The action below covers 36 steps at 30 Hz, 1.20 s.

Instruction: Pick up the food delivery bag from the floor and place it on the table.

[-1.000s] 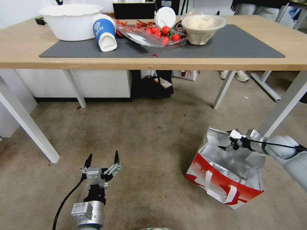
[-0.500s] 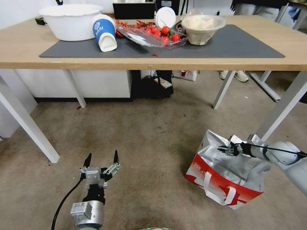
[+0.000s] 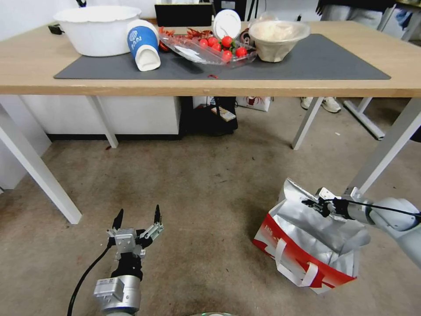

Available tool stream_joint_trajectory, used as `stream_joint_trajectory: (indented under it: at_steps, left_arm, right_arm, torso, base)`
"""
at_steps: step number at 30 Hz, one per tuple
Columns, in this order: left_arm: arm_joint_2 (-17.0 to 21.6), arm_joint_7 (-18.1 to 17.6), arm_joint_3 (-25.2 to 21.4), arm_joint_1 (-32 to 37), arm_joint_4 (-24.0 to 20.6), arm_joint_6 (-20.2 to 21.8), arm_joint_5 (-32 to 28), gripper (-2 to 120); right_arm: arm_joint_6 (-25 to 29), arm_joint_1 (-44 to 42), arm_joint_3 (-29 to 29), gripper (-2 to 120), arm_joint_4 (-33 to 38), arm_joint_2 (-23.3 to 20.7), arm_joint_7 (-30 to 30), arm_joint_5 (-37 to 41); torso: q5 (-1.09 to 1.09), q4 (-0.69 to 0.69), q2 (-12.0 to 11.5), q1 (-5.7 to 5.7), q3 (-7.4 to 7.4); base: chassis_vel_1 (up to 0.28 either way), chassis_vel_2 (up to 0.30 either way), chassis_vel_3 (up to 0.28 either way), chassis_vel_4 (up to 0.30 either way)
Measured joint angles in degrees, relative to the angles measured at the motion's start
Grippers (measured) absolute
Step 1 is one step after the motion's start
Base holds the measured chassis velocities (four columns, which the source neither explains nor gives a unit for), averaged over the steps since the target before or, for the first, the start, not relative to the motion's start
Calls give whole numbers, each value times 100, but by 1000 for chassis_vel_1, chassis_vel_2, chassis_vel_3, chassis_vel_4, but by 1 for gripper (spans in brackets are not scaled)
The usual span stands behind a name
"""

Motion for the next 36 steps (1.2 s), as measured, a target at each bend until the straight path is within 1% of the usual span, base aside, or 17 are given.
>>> stream_joint_trajectory:
  at_steps: [2,5,6,7,9,10,14,15,18,19,22,23,26,30,36]
  left_arm:
    - [-2,2,0,3,-2,-11,0,100]
    - [-12,4,-6,13,-26,-27,0,100]
    - [-12,4,-6,13,-26,-27,0,100]
    - [-12,6,-11,14,-40,-34,0,100]
    - [-15,11,-19,16,-69,-37,-1,100]
    - [-15,11,-19,16,-69,-37,-1,100]
    - [-20,14,-39,17,-112,-53,-9,100]
    - [-20,14,-39,17,-112,-53,-9,100]
    - [-34,21,-72,15,-135,-113,-13,100]
    - [-34,21,-72,15,-135,-113,-13,100]
    - [-49,56,-99,27,-167,-207,-44,100]
    - [-49,56,-99,27,-167,-207,-44,100]
    - [-73,100,-119,66,-244,-206,-62,100]
    - [-100,100,-120,63,-260,-205,-38,100]
    - [-103,100,-138,49,-270,-206,34,100]
  right_arm:
    - [14,-57,56,0,56,-32,-37,70]
    - [25,-294,298,0,346,-188,-231,465]
    - [25,-294,298,0,346,-188,-231,465]
    - [25,-384,401,0,498,-256,-333,648]
    - [8,-511,529,0,766,-410,-537,999]
    - [8,-511,529,0,766,-410,-537,999]
    - [-113,-652,654,0,1385,-739,-985,1574]
    - [-113,-652,654,0,1385,-739,-985,1574]
    - [-260,-650,668,0,1765,-941,-1395,1689]
    - [-260,-650,668,0,1765,-941,-1395,1689]
    - [-370,-609,668,0,2062,-1117,-1701,1694]
    - [-370,-609,668,0,2062,-1117,-1701,1694]
    - [-443,-605,676,0,2375,-1329,-1982,1697]
    - [-456,-607,717,0,2525,-1435,-2101,1735]
    - [-457,-618,755,0,2541,-1493,-2137,1785]
  torso:
    - [0,-1,0,0,0]
    - [0,0,0,0,0]
    - [0,0,0,0,0]
    - [1,-2,0,0,0]
    - [0,-1,0,0,0]
    - [0,-1,0,0,0]
    - [-1,0,1,0,0]
    - [-1,0,1,0,0]
    - [0,0,0,0,0]
    - [0,0,0,0,0]
    - [0,0,0,0,0]
    - [0,0,0,0,0]
    - [0,0,1,0,0]
    - [-1,0,1,0,0]
    - [0,0,1,0,0]
  base:
    - [0,0,0,0]
    - [0,0,0,0]
    - [0,0,0,0]
    - [0,0,0,0]
    - [0,0,0,0]
    - [0,0,0,0]
    - [0,0,0,0]
    - [0,0,0,0]
    - [0,0,0,0]
    - [0,0,0,0]
    - [0,0,0,0]
    - [0,0,0,0]
    - [0,0,0,0]
    - [0,0,0,0]
    - [0,0,0,0]
